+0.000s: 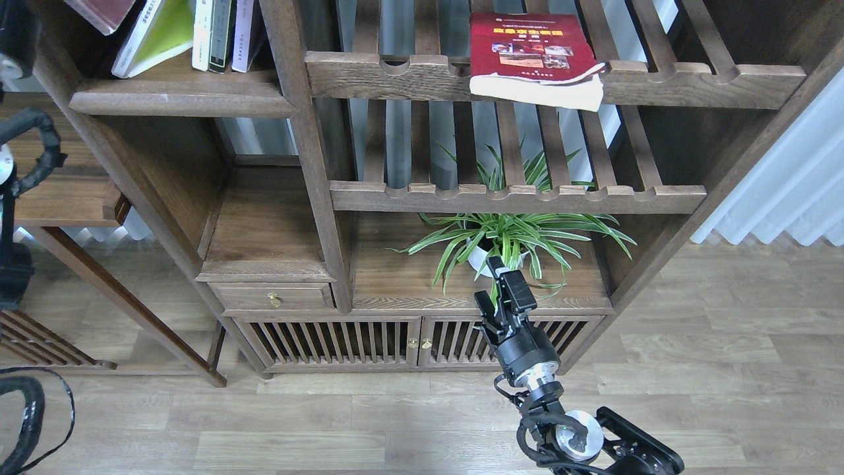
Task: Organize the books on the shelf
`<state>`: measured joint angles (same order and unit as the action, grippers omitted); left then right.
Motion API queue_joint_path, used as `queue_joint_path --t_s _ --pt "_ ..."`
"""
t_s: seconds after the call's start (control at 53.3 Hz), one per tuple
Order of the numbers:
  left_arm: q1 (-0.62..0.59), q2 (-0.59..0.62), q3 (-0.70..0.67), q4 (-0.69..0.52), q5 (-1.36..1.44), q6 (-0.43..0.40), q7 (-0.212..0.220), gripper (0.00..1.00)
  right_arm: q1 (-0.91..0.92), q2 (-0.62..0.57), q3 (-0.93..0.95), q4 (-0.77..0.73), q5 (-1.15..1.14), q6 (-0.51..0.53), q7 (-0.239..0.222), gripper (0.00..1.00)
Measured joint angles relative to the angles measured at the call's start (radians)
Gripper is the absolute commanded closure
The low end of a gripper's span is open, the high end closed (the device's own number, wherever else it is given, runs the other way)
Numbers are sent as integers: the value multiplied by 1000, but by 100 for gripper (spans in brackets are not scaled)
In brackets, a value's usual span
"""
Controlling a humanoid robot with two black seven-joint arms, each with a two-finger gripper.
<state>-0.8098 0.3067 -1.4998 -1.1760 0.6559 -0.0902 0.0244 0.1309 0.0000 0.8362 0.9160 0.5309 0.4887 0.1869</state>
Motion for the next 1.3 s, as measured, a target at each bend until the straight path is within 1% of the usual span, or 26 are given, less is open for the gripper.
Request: queue_joint_path --t_s 0.131,0.338,0.507,0.638,0.882,0.976,1.145,1.295 --pt "-65 54 67 59 5 -9 18 99 -3 0 0 0 1 0 0 3" --pt "-189 126 192 157 5 -39 18 99 -4 0 -1 1 2 0 0 3" --pt "-293 162 293 262 5 -99 -5 99 -4 0 -2 1 3 0 0 3" --pt "-340 160 353 332 5 -112 -40 99 -4 0 -2 3 3 0 1 3" --pt "-394 155 441 412 5 -118 -105 98 -4 0 -2 3 4 0 1 3" --pt "-418 146 461 452 5 -119 -117 96 -4 0 0 4 4 0 1 3" --pt "-437 128 463 488 4 -120 -119 94 -6 0 0 11 4 0 2 3" --pt "-445 122 469 510 -2 -121 -120 88 -7 0 0 19 4 0 2 3"
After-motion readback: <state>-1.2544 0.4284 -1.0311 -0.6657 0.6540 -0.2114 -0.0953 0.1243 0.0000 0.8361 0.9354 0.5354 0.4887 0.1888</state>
